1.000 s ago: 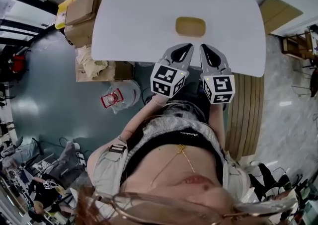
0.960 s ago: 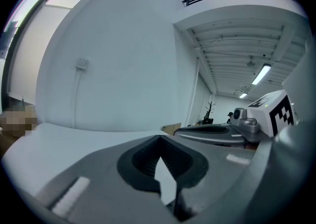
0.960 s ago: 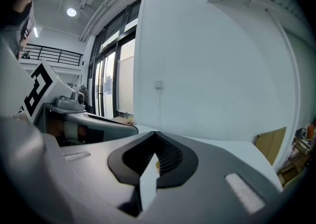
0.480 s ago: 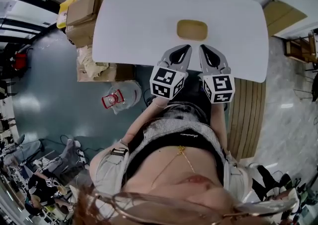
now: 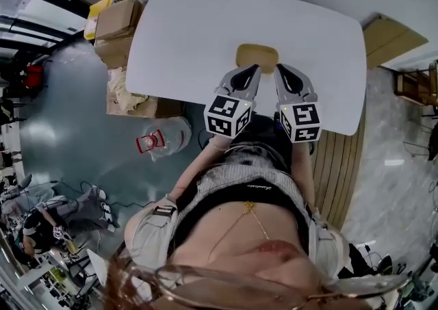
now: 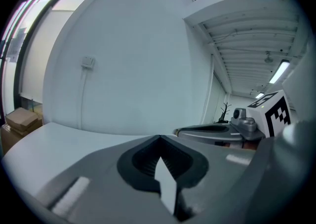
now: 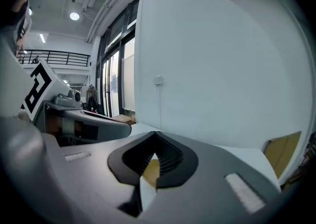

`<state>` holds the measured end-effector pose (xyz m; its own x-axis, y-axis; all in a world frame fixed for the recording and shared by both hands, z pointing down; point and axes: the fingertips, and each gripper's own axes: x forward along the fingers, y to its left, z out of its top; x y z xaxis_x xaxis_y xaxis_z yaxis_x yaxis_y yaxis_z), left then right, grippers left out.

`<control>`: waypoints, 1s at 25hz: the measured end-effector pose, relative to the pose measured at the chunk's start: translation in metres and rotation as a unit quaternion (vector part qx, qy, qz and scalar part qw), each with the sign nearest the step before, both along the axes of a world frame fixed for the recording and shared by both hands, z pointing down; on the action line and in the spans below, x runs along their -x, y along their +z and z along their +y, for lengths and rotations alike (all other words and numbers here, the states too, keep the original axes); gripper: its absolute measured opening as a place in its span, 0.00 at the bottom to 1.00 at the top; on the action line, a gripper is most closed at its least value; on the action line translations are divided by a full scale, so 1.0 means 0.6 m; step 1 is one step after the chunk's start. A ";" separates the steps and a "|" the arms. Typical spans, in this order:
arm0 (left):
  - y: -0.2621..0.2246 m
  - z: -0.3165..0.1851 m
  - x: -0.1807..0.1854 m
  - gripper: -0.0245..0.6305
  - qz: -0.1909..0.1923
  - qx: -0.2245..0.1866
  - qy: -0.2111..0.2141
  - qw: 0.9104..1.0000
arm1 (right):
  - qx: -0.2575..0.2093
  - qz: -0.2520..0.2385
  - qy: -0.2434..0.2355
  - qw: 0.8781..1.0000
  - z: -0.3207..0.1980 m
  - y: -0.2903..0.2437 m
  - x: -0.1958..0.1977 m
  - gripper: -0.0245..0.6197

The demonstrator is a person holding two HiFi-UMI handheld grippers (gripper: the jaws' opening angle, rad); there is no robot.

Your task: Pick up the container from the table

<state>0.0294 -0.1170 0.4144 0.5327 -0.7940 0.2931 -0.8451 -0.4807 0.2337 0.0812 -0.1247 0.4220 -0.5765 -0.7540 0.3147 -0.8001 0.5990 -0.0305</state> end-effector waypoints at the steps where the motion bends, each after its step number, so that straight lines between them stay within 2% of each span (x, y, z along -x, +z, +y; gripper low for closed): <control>1: -0.002 -0.009 -0.004 0.04 -0.001 0.001 -0.004 1.000 | 0.000 0.000 -0.004 1.000 -0.009 -0.003 -0.005 0.08; 10: -0.015 -0.065 -0.045 0.04 -0.012 0.002 -0.027 1.000 | 0.005 0.001 -0.035 0.999 -0.055 -0.015 -0.044 0.08; 15: -0.005 -0.080 -0.080 0.04 -0.017 0.008 -0.022 1.000 | 0.012 0.002 -0.040 0.999 -0.070 -0.005 -0.068 0.08; 25: 0.009 -0.099 -0.108 0.04 -0.012 0.018 0.001 1.000 | 0.021 0.009 -0.035 0.999 -0.088 0.009 -0.081 0.08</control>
<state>0.0942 -0.1764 0.4200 0.5268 -0.7815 0.3341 -0.8497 -0.4738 0.2314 0.1297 -0.1777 0.4275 -0.6211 -0.6980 0.3563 -0.7571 0.6519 -0.0426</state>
